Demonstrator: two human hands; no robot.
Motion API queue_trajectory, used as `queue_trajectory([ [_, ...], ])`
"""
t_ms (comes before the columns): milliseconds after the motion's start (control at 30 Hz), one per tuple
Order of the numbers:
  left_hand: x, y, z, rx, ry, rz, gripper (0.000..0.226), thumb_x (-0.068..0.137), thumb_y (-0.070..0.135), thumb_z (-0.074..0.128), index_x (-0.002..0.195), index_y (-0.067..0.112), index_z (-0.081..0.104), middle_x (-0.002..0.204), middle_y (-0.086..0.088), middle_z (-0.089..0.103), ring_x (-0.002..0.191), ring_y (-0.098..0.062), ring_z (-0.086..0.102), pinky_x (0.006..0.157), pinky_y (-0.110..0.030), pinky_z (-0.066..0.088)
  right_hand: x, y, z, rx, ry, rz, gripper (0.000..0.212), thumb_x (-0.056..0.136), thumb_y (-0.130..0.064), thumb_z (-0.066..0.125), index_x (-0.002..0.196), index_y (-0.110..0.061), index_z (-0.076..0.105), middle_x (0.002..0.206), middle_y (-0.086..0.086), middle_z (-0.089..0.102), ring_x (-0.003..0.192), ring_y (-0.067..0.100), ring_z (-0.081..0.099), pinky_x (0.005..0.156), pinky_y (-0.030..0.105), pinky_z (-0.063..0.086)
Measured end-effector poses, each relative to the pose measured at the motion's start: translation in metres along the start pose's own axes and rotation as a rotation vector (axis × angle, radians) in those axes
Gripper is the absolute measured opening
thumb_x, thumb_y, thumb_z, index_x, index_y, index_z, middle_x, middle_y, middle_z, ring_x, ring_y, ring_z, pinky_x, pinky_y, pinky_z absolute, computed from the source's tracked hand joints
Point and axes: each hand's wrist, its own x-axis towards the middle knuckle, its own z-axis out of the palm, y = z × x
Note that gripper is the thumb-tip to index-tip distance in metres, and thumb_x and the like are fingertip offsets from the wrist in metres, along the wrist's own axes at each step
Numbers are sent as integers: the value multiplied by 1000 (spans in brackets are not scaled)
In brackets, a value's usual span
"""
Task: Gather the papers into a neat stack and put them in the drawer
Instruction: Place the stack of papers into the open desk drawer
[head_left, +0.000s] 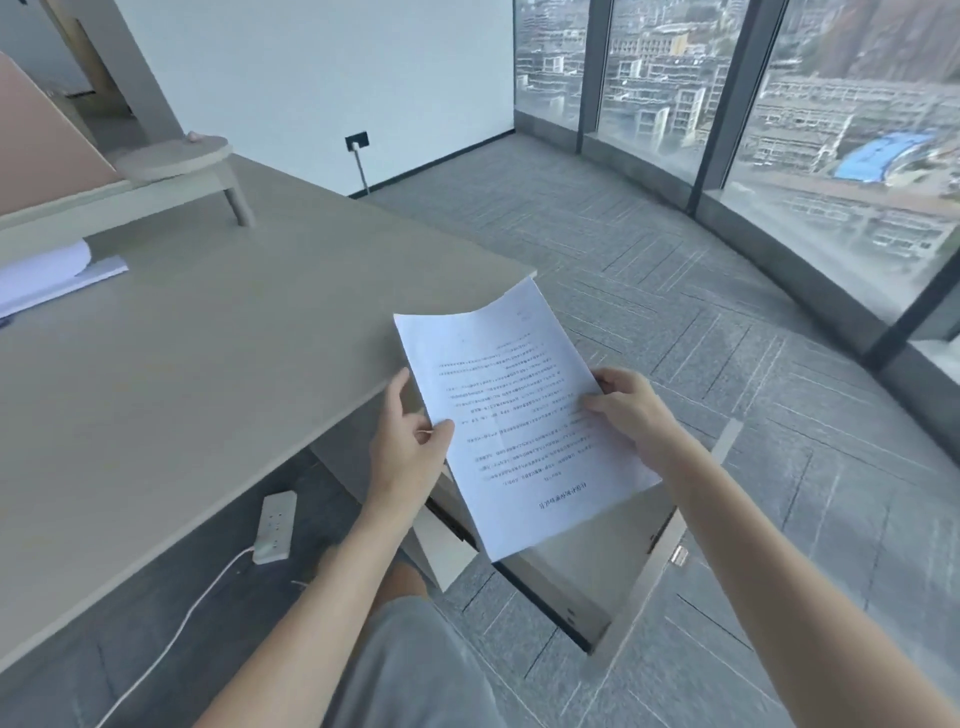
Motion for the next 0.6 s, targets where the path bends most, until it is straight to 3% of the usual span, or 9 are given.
queue_trajectory([
  [67, 1, -7, 16, 63, -43, 43, 59, 87, 12, 65, 135, 38, 42, 83, 5, 76, 75, -16, 69, 74, -30, 57, 7, 14, -10, -32, 26, 14, 26, 88, 5, 58, 106, -9, 72, 111, 13, 75, 96, 32, 70, 92, 41, 56],
  [133, 2, -15, 28, 165, -86, 68, 34, 89, 16, 64, 120, 30, 60, 85, -2, 75, 73, -16, 71, 77, -41, 59, 14, 25, -16, -71, 30, 29, 26, 86, 2, 57, 104, -7, 73, 111, 16, 76, 105, 37, 71, 97, 51, 56],
  [200, 2, -23, 38, 223, -161, 72, 16, 94, 21, 61, 105, 23, 72, 82, 3, 75, 68, -9, 73, 77, -39, 61, 23, 32, -18, -130, 29, 42, 28, 83, -2, 55, 102, -10, 74, 107, 18, 76, 105, 39, 71, 92, 54, 57],
  [333, 0, -43, 54, 428, -364, 135, 28, 97, 28, 55, 115, 16, 73, 103, 4, 77, 94, -10, 71, 88, -21, 55, 42, 43, -16, -320, 15, 63, 25, 85, -2, 55, 98, -10, 74, 103, 15, 74, 100, 36, 68, 78, 38, 52],
  [400, 2, -50, 59, 533, -461, 148, 32, 98, 32, 52, 116, 16, 73, 107, 1, 77, 98, -14, 71, 86, -22, 54, 51, 47, -12, -427, -11, 74, 23, 86, -1, 54, 96, -12, 72, 93, 8, 69, 89, 31, 63, 70, 32, 47],
  [467, 6, -56, 66, 645, -531, 179, 33, 98, 36, 47, 96, 16, 73, 83, 1, 75, 78, -18, 69, 73, -28, 55, 56, 51, -5, -536, -39, 79, 26, 86, 2, 52, 95, -12, 71, 87, 7, 65, 84, 28, 60, 61, 29, 42],
  [533, 11, -59, 73, 763, -580, 213, 39, 98, 37, 43, 69, 15, 58, 59, 0, 55, 59, -22, 54, 57, -29, 42, 61, 58, 1, -635, -55, 62, 28, 82, 4, 49, 95, -7, 71, 92, 12, 70, 90, 32, 64, 62, 31, 43],
  [600, 16, -63, 81, 863, -639, 218, 44, 98, 39, 42, 64, 13, 51, 56, 0, 49, 58, -24, 51, 57, -32, 41, 67, 69, 6, -690, -64, 48, 33, 79, 5, 49, 99, -6, 72, 98, 14, 73, 96, 34, 67, 70, 36, 52],
])
